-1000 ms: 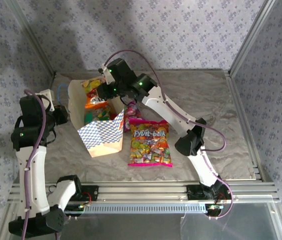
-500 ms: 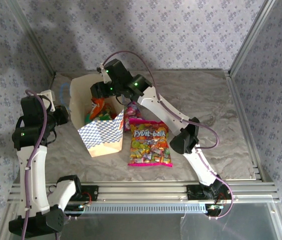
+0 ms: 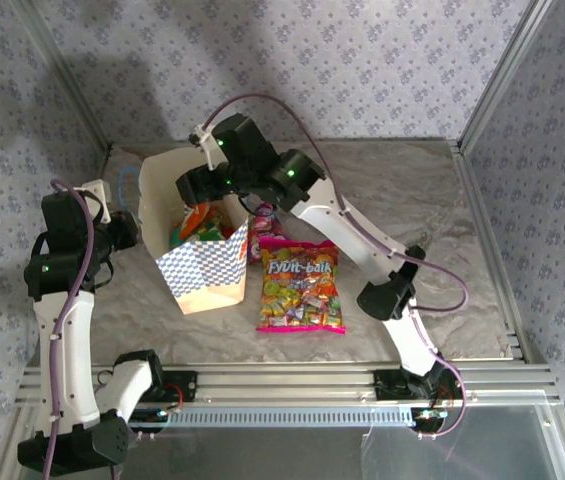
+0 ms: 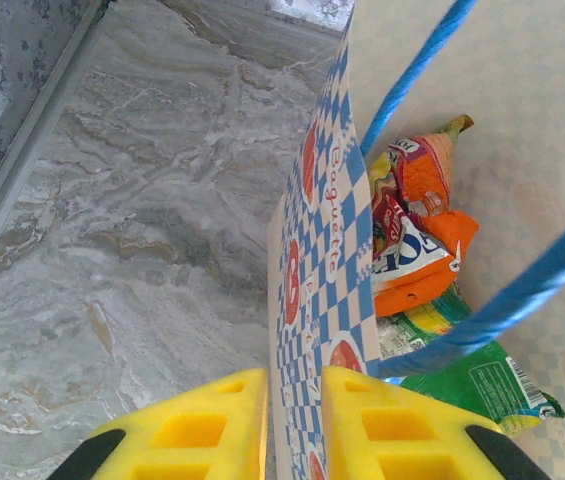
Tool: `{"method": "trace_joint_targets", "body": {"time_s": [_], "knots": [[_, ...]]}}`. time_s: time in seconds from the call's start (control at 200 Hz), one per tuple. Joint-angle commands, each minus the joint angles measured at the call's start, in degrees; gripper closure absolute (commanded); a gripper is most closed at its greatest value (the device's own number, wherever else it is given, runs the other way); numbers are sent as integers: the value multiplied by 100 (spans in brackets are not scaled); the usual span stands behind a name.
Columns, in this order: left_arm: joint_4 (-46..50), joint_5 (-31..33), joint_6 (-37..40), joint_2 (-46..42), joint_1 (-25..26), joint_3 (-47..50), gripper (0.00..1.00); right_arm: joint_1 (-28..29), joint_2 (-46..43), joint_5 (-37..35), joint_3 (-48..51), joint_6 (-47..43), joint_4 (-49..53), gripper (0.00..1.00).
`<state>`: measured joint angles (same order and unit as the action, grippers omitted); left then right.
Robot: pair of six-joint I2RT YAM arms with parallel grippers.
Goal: Place the snacks into the paper bag
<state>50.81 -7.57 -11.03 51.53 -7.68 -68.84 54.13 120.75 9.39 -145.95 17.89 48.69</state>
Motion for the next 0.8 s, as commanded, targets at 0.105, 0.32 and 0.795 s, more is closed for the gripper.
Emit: {"method": "trace_joint_targets", "body": {"time_s": [0.105,0.32,0.795], "knots": [[-10,-206,17,-46,22,-243,71,20,-748,-416,501,-462,137,40],[64,-273,44,72,21,-467,62,32,-1624,-900,1480,-804,-97,38],[165,-543,-143,442,107,-1160,59,-190,-3554,-2321,3794,-1200,-716,30]]}}
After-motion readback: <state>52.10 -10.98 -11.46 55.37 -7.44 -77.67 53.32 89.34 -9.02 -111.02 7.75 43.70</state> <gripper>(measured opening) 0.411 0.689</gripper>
